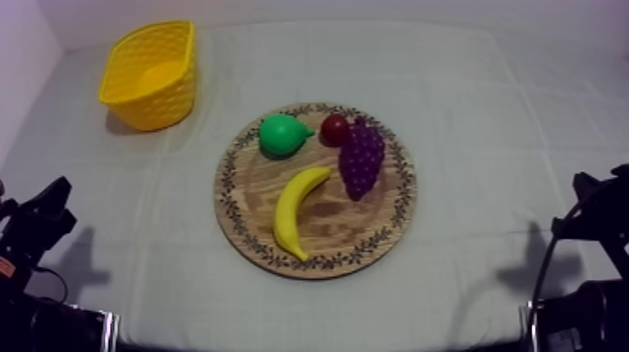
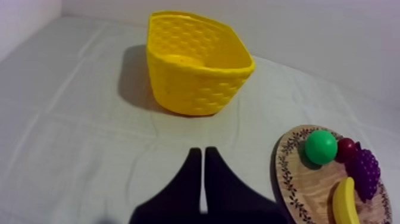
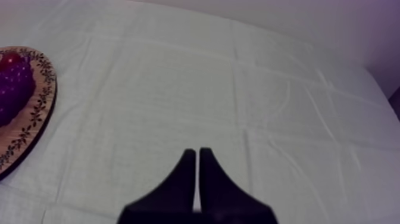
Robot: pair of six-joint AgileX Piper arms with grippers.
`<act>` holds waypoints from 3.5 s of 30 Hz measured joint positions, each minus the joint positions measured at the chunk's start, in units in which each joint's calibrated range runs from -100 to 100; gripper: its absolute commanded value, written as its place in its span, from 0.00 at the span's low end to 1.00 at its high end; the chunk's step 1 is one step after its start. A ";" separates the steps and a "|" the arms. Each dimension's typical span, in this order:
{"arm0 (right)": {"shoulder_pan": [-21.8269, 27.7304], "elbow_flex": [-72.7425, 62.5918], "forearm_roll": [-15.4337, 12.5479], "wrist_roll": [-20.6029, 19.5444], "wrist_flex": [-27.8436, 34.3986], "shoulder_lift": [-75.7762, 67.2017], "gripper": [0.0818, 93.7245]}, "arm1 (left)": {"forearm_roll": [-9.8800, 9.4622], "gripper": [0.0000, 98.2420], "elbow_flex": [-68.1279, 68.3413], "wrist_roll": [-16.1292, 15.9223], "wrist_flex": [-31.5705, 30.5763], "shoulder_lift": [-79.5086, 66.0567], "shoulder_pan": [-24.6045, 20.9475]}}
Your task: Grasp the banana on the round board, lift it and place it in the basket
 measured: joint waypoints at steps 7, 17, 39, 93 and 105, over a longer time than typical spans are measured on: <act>0.00 0.00 0.00 0.00 0.00 0.00 0.00 | 0.00 0.00 0.00 -0.94 0.00 0.00 0.00; 0.00 0.00 0.00 0.02 0.00 0.00 0.00 | 0.00 0.00 0.00 -1.10 0.06 0.00 0.00; 0.00 0.00 0.00 0.02 0.00 0.00 0.00 | 0.68 0.00 -8.15 -0.22 3.38 7.30 -0.54; 0.00 0.00 0.00 0.02 0.07 0.00 0.00 | 0.49 0.00 -56.34 10.12 14.50 73.87 29.44; 0.00 0.00 0.00 -0.02 0.07 0.00 0.00 | 0.85 0.00 -50.94 11.79 12.59 80.73 34.34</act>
